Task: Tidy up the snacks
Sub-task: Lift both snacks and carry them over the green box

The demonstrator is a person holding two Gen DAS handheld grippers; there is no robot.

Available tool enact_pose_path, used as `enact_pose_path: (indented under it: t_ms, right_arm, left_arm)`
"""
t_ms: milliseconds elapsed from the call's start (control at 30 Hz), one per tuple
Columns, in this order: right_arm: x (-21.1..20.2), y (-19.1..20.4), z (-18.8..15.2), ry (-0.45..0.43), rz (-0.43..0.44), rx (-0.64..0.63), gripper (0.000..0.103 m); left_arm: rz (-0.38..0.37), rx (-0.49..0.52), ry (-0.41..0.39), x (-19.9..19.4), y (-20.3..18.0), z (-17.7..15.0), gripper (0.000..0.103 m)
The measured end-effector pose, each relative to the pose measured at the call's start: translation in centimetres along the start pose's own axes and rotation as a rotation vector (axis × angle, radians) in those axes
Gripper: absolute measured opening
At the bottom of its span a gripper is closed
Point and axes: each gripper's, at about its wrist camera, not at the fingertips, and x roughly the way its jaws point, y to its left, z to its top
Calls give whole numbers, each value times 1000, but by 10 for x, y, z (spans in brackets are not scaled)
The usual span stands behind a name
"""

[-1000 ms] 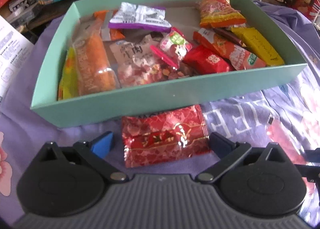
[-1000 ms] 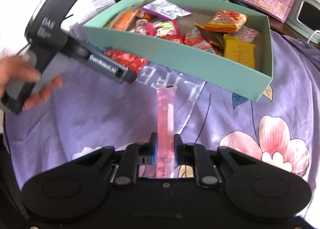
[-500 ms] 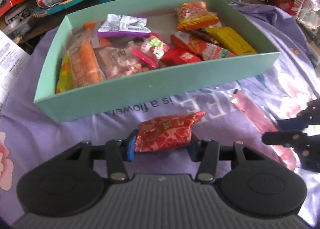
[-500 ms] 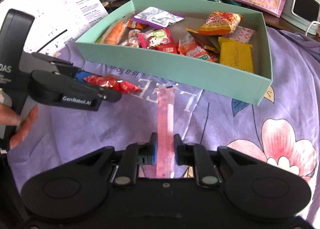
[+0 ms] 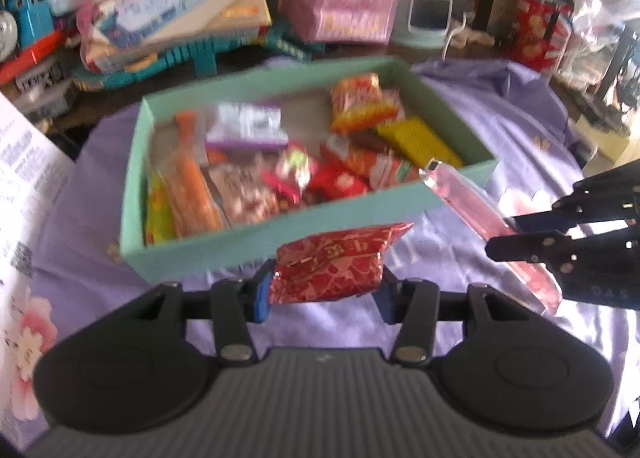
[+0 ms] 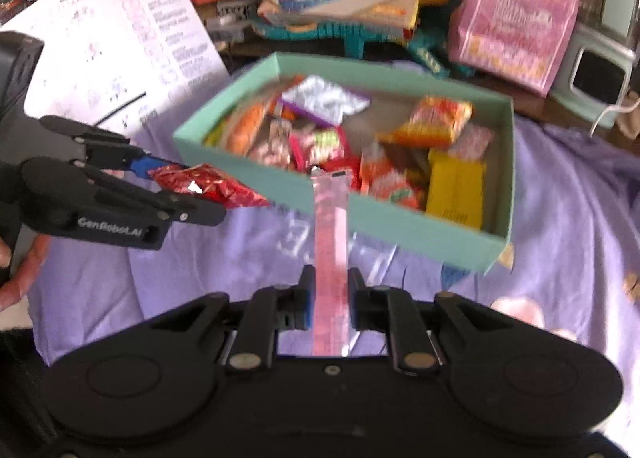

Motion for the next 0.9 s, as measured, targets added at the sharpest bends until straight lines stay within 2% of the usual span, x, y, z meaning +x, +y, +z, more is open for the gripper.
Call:
enact_pose_path:
  t_ms: [133,267,567,767,833,900]
  right_arm:
    - [-8,1,26,-37,-33,-15,16]
    - [-4,-5,53,-59,-60,-7,16]
    - [55,-42,123,-60,-66,71,16]
    - [108,-60,146,-32,-66,89,16]
    - [123,-66,149,-21,-63,95,17]
    - [135,-70,151,-9,-65,106,24]
  left_arm:
    - [9,9,-60,-14,6,25,49]
    - [29,30,-73,-7,15,54,49]
    - [32,35,-44,53,34,108,49]
    - [33,43,-8,104,41,130,51]
    - [34,47,10,118,42,133,56]
    - [50,48,19,125,42,134,75]
